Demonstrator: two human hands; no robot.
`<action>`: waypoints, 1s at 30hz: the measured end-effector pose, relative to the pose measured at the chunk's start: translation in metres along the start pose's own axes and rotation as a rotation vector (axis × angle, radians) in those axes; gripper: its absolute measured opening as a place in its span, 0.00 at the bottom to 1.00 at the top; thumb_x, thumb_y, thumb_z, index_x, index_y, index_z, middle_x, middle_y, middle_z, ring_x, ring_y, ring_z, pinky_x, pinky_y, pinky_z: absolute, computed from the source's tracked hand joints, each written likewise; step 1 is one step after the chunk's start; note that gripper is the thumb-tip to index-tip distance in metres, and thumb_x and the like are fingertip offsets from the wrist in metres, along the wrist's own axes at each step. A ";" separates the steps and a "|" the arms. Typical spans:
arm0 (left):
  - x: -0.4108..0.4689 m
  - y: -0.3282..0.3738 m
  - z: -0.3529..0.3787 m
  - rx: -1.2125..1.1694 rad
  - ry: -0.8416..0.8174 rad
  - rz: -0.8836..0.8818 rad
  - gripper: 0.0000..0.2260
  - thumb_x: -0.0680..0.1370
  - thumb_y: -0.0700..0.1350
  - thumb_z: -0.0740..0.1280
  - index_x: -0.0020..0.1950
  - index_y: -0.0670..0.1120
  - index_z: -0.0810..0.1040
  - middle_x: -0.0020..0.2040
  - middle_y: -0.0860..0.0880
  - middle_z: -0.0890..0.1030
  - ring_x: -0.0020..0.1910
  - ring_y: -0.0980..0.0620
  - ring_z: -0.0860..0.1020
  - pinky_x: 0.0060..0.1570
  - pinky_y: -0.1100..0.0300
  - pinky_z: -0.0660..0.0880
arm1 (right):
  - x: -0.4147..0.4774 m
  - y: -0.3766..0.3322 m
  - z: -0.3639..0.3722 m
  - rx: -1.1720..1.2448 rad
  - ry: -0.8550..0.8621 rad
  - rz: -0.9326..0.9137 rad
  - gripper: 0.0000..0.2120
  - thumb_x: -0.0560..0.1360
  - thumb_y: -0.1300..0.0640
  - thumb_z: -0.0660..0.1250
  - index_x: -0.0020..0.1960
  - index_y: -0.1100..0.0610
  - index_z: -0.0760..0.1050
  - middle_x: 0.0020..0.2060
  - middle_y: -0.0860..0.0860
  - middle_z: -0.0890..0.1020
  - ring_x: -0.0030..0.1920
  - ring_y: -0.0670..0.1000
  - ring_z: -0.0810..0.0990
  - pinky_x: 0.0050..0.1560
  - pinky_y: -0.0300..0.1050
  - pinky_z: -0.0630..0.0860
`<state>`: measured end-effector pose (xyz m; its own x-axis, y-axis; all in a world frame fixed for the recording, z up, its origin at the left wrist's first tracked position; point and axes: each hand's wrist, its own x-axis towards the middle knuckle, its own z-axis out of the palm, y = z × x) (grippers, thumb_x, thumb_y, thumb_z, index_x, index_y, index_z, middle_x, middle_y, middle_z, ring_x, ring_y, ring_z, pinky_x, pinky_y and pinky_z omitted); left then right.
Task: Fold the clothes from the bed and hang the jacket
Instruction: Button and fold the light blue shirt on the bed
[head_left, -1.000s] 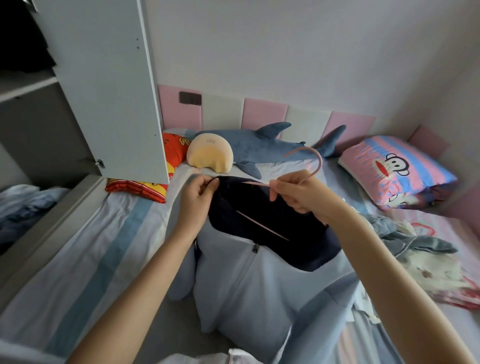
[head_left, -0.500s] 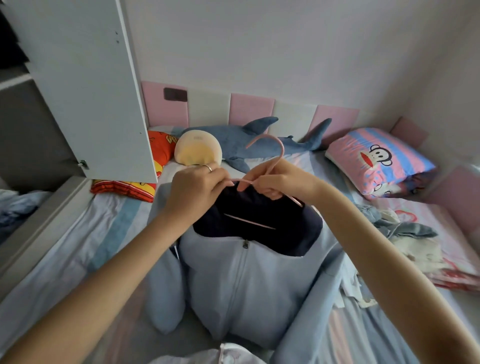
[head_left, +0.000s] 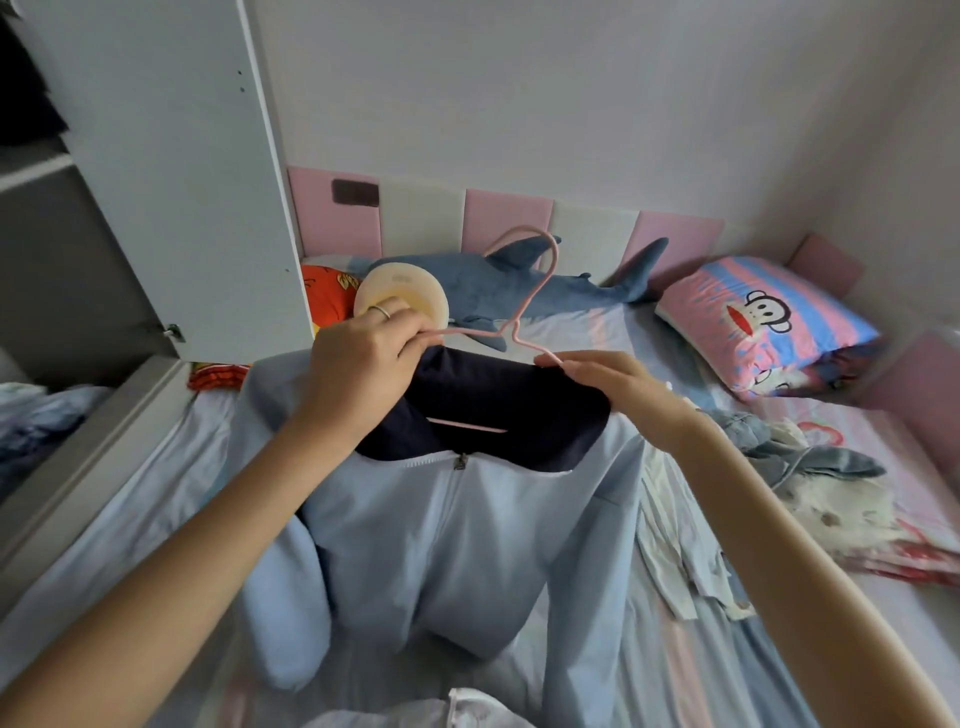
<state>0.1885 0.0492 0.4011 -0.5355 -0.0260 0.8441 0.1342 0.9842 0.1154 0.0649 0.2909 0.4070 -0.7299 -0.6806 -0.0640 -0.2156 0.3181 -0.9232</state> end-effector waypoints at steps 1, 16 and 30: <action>0.000 -0.002 -0.003 0.008 0.011 0.011 0.08 0.76 0.46 0.69 0.40 0.43 0.81 0.36 0.48 0.80 0.29 0.46 0.77 0.24 0.55 0.72 | 0.003 -0.001 0.000 0.081 -0.017 0.052 0.12 0.80 0.54 0.59 0.56 0.53 0.81 0.53 0.52 0.83 0.55 0.51 0.80 0.54 0.44 0.74; -0.004 -0.018 -0.026 0.096 -0.013 0.080 0.08 0.78 0.40 0.65 0.51 0.46 0.83 0.44 0.49 0.84 0.33 0.47 0.80 0.25 0.54 0.74 | 0.037 -0.060 0.012 -0.755 -0.186 -0.523 0.14 0.73 0.63 0.71 0.30 0.52 0.76 0.21 0.38 0.72 0.26 0.39 0.70 0.31 0.29 0.64; 0.004 -0.026 -0.030 0.160 -0.225 -0.119 0.14 0.67 0.27 0.63 0.49 0.39 0.78 0.42 0.41 0.78 0.28 0.39 0.75 0.27 0.56 0.68 | -0.010 -0.025 0.007 -0.319 -0.336 -0.162 0.28 0.67 0.52 0.77 0.62 0.42 0.68 0.54 0.44 0.81 0.55 0.39 0.79 0.56 0.34 0.74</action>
<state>0.2079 0.0180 0.4169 -0.7133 -0.1214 0.6903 -0.0644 0.9921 0.1079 0.0821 0.2854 0.4277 -0.4324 -0.8965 -0.0967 -0.5348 0.3413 -0.7730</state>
